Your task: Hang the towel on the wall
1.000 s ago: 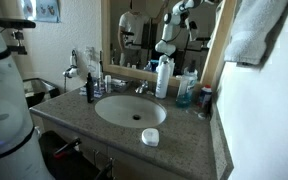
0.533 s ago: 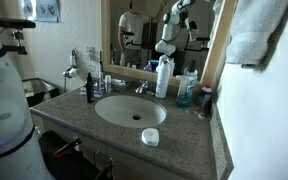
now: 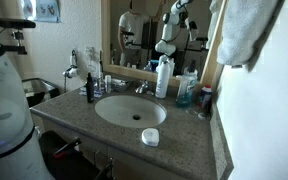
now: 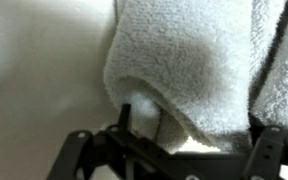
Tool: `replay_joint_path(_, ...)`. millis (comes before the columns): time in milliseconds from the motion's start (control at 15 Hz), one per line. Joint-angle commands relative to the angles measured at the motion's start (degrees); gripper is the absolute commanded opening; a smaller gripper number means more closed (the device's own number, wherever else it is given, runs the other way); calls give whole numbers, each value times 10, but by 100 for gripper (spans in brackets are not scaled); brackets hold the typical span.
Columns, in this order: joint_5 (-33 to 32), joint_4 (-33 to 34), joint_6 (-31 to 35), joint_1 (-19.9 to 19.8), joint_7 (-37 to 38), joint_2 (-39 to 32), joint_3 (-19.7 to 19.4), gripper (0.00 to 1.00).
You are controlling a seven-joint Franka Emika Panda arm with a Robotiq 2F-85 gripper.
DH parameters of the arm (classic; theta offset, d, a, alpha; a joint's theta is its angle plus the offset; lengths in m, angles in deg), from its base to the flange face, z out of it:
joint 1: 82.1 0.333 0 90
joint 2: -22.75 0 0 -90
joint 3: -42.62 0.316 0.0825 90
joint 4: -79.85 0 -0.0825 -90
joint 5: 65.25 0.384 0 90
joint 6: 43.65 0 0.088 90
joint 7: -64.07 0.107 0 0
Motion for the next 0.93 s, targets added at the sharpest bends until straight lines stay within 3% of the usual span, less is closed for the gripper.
replay_joint_path(0,-13,13,-23,4,-13,5,12,100)
replay_joint_path(867,-32,18,-27,3,-15,15,35,100)
